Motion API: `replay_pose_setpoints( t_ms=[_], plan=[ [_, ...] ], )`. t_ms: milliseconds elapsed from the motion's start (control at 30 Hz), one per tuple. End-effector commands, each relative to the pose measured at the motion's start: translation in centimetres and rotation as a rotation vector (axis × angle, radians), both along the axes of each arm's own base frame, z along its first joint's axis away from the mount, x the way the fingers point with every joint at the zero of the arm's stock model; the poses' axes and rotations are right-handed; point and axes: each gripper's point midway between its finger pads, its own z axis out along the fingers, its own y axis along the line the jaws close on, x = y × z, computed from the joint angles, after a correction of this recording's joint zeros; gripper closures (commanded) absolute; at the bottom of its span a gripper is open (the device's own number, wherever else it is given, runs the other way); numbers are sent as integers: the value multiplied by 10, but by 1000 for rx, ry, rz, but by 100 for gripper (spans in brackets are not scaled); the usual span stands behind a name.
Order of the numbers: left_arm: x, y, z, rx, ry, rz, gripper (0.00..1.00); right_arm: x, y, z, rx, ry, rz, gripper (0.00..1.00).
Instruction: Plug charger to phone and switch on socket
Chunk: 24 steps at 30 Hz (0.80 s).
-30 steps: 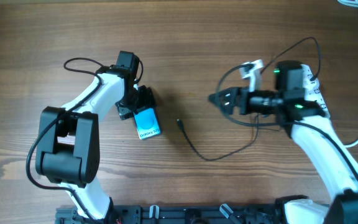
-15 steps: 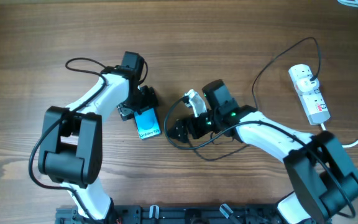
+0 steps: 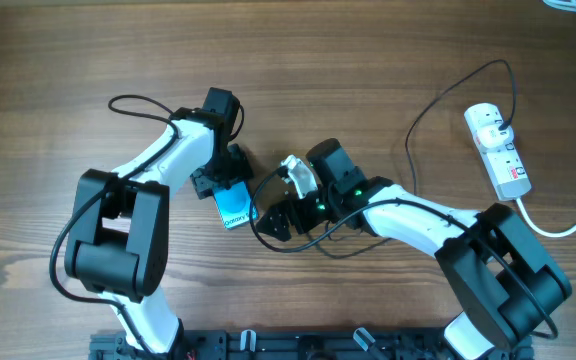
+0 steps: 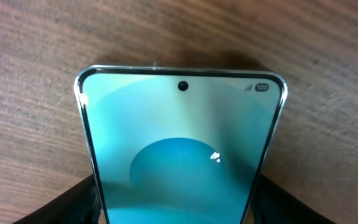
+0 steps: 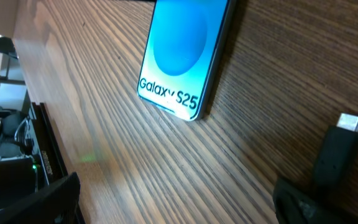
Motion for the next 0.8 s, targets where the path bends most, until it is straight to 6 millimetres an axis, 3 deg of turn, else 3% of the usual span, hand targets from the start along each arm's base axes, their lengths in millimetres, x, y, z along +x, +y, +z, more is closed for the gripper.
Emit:
replay_pose_setpoints(
  t_ms=[0,267,400,567,767],
  plan=[
    [-39,-5,-30,-58,165,-106,32,3,4,-2,10,2,-11,1],
    [-50,-31,-22,-241,197,-244,33,-10,21,-26,103,227,-20,0],
    [-52,-40,-19,-298,201,-255,33,-8,27,-26,108,310,-94,1],
    [-55,-55,-13,-396,207,-266,33,-8,38,-31,77,249,-118,1],
    [-55,-56,-13,-402,207,-265,32,6,37,-35,53,248,-228,4]
  ],
)
